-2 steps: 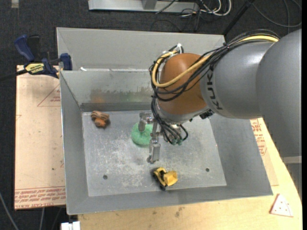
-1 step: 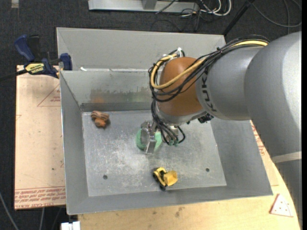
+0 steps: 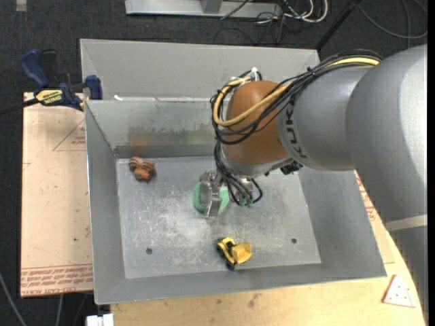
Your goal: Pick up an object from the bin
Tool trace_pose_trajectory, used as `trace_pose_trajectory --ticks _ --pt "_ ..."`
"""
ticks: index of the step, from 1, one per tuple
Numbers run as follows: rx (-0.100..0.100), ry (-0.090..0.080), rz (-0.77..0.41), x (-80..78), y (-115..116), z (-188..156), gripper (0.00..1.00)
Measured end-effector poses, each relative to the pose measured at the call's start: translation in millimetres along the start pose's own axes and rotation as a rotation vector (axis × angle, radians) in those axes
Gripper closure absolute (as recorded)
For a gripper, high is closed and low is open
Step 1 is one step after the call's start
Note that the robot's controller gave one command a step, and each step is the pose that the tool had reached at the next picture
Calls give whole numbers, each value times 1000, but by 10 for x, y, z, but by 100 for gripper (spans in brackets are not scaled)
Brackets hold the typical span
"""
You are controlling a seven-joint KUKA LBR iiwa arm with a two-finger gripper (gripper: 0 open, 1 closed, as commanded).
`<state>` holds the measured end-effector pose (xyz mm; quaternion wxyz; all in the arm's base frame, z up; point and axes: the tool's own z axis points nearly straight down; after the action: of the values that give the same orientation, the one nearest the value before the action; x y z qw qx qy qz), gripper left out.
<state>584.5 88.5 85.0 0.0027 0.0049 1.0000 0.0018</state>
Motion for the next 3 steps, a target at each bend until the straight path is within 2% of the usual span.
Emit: trace_pose_trajectory --ticks 1,2,3 --pt "2 4 1 290 31 -676 100" --pt "2 4 1 290 30 -676 100" --pt "3 10 7 363 -1 -956 100"
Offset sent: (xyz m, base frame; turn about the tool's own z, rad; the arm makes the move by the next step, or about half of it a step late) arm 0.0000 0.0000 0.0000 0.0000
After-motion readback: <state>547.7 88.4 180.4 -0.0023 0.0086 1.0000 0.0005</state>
